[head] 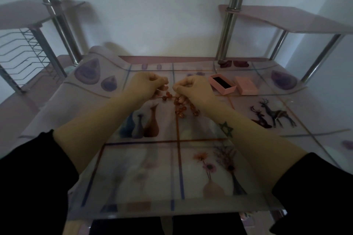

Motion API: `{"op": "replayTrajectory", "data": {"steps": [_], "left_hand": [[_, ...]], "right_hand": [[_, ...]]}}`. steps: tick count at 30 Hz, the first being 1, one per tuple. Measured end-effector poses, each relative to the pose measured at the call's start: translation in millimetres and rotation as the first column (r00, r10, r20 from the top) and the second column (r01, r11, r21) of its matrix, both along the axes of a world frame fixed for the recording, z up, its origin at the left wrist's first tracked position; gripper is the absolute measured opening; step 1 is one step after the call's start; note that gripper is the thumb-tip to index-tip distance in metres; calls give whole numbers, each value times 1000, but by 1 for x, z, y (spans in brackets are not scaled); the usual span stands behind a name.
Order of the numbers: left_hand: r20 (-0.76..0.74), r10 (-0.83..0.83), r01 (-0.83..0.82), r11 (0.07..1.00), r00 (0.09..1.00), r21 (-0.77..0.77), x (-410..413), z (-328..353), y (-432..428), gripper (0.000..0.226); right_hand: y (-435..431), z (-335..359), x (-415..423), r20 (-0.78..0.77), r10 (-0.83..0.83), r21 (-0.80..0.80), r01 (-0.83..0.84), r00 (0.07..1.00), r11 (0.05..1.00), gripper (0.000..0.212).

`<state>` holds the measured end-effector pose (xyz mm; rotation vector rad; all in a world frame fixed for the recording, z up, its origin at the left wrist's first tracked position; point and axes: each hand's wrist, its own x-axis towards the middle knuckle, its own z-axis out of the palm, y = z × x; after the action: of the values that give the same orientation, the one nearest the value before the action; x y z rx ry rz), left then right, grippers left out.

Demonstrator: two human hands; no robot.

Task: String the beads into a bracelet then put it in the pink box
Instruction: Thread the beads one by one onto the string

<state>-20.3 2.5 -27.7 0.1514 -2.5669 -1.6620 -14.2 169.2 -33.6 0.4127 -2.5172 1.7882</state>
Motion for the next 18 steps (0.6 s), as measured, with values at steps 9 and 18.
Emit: {"op": "replayTrajectory", "data": {"steps": [9,18], "left_hand": [[42,-144,144,824,989,-548,-18,-4,6,17],[53,-130,138,820,990,-555,-25,-6,8,9]], "right_hand": [[-1,-3,-6,-45,-42,60,44,998,997,10],[-1,-5,-6,-56,-49,67,53,997,996,8]]}}
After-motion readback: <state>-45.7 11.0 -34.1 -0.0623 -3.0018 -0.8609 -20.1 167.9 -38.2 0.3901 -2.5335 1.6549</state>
